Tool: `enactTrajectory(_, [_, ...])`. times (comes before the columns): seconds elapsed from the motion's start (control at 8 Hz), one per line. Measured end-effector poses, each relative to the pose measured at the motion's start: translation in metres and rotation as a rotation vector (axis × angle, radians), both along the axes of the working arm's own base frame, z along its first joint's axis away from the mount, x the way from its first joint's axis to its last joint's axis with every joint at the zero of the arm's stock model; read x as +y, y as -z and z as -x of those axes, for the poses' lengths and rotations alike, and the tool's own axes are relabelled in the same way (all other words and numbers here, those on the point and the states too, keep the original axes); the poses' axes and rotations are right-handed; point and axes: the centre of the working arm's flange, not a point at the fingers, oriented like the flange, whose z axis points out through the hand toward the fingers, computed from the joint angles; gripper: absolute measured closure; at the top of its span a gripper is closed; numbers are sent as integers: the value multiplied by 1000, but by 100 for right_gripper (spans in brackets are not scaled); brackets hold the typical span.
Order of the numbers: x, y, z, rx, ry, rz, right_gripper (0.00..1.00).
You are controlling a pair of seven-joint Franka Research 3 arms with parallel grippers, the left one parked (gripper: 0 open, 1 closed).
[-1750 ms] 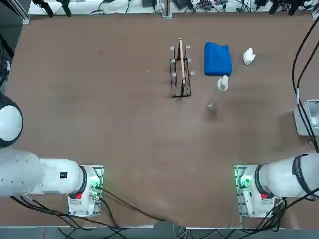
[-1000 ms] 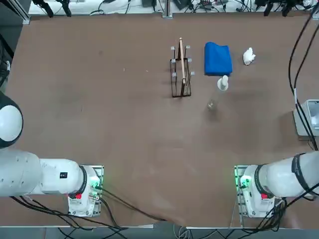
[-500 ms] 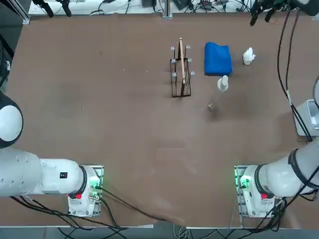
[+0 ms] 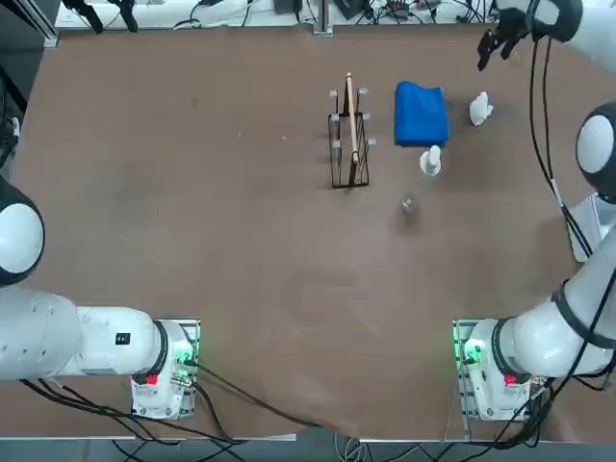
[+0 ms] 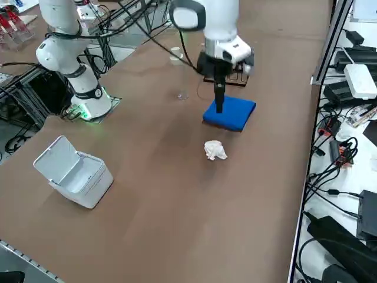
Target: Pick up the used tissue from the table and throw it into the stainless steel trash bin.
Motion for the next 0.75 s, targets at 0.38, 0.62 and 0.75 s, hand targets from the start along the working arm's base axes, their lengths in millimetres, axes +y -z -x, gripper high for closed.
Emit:
enactTrajectory(0.38, [-17, 85, -3, 25, 15, 13, 0])
enactTrajectory(0.62, [-29, 137, 7, 31, 13, 19, 0])
enactTrajectory(0.75, [-30, 151, 9, 30, 10, 21, 0])
